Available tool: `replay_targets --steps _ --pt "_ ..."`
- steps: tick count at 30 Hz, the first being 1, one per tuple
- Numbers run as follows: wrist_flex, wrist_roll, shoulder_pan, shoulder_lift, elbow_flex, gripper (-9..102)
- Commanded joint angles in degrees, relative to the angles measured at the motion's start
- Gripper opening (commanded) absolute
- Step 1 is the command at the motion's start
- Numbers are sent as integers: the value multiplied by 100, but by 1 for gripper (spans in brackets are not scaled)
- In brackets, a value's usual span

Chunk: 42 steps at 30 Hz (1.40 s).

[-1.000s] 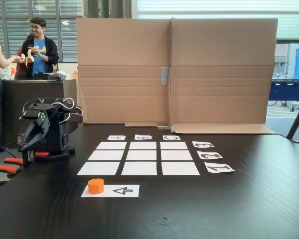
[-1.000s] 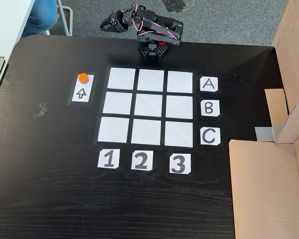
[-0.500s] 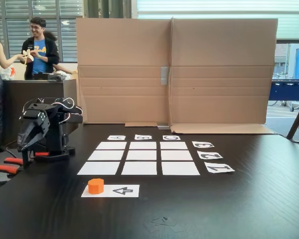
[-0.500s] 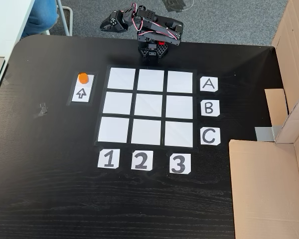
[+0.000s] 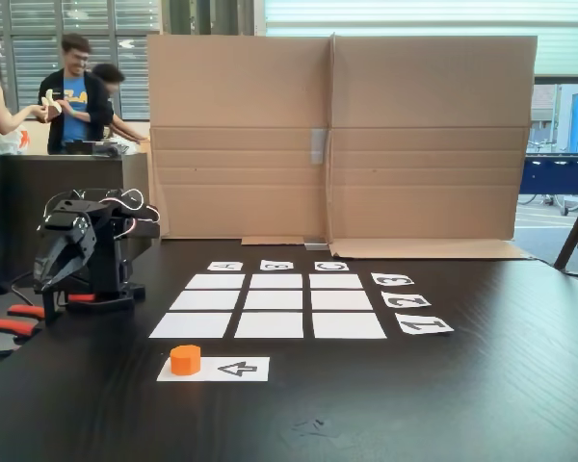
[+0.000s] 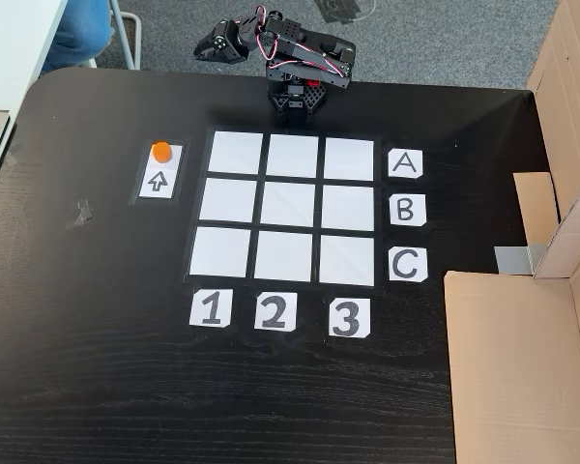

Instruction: Pick up the round, orange token and place it in the grid on square B3.

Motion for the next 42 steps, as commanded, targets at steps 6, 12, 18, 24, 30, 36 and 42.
replay_targets --steps 6,12,18,24,30,36,42 --pt "-26 -308 -369 -1301 -1037 5" --pt "9 -422 -791 -2364 -1758 15" --pt "729 -492 -1063 -3656 -3103 31" --pt "1916 -492 -1450 -5229 -4869 43" --pt "2804 -562 -1775 -6442 -6179 50" --pt "3604 -738 -2171 -7304 -6855 53" --pt "3973 -914 -2391 -8121 -7479 56"
